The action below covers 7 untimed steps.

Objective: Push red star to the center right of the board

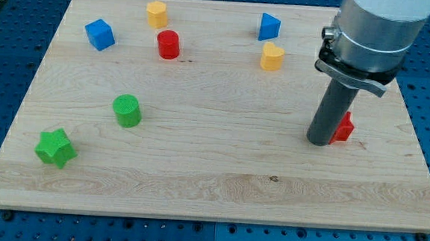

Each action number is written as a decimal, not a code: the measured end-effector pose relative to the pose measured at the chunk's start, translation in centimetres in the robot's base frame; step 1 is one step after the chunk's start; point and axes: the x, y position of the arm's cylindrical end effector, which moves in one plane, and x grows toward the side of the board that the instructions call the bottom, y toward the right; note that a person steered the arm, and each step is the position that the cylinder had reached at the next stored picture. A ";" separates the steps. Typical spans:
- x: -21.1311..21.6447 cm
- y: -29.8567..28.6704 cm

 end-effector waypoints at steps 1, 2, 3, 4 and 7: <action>-0.3 1.2; -0.7 1.7; -1.0 0.6; -1.0 3.0; -1.4 4.1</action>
